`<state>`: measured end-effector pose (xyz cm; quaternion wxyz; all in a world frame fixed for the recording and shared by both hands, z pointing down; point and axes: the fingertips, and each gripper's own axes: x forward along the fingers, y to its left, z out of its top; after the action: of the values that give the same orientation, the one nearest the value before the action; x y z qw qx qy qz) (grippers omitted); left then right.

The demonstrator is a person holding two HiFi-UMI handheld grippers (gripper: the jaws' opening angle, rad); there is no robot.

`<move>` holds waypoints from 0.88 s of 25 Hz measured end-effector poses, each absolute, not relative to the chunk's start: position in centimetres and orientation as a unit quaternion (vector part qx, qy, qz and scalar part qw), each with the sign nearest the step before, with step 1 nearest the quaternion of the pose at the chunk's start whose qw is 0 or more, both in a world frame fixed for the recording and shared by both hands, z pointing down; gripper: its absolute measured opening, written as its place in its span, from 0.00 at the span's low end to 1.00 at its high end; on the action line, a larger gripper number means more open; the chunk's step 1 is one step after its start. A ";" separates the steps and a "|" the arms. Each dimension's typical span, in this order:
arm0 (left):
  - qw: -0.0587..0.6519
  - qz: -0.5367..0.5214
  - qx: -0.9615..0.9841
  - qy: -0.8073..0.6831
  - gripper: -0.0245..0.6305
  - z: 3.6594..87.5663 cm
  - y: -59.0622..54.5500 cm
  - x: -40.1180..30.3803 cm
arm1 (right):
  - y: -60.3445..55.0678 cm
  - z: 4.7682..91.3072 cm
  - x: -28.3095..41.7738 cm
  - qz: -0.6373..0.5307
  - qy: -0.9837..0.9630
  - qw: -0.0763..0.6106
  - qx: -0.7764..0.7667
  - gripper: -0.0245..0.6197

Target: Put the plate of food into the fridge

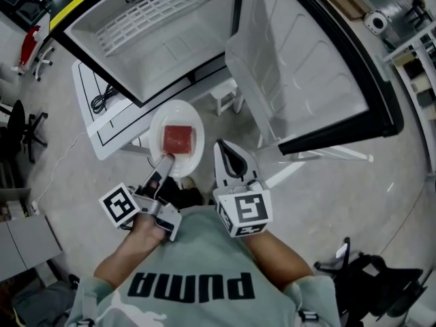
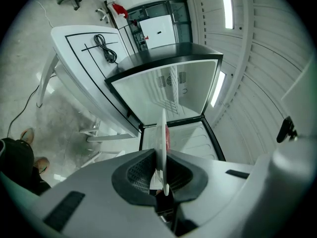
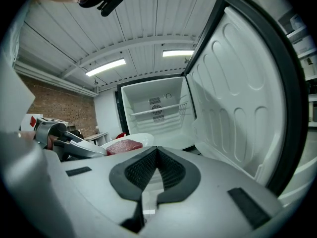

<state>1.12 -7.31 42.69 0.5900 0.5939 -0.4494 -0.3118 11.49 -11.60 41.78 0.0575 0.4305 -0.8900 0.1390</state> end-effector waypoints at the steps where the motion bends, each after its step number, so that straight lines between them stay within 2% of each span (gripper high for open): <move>1: 0.589 -0.313 0.594 -0.450 0.09 42.7 -7.5 0.7 | -11.7 41.8 11.1 0.140 -0.891 0.060 0.429 0.05; 22: 0.607 -0.314 0.621 -0.383 0.09 41.5 -12.9 -6.2 | -14.7 40.0 3.2 0.148 -0.875 0.075 0.456 0.05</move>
<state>-6.24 -12.85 41.52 0.6074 0.6208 -0.3833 -0.3143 3.18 -14.73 40.04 0.0746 0.4557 -0.8746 0.1477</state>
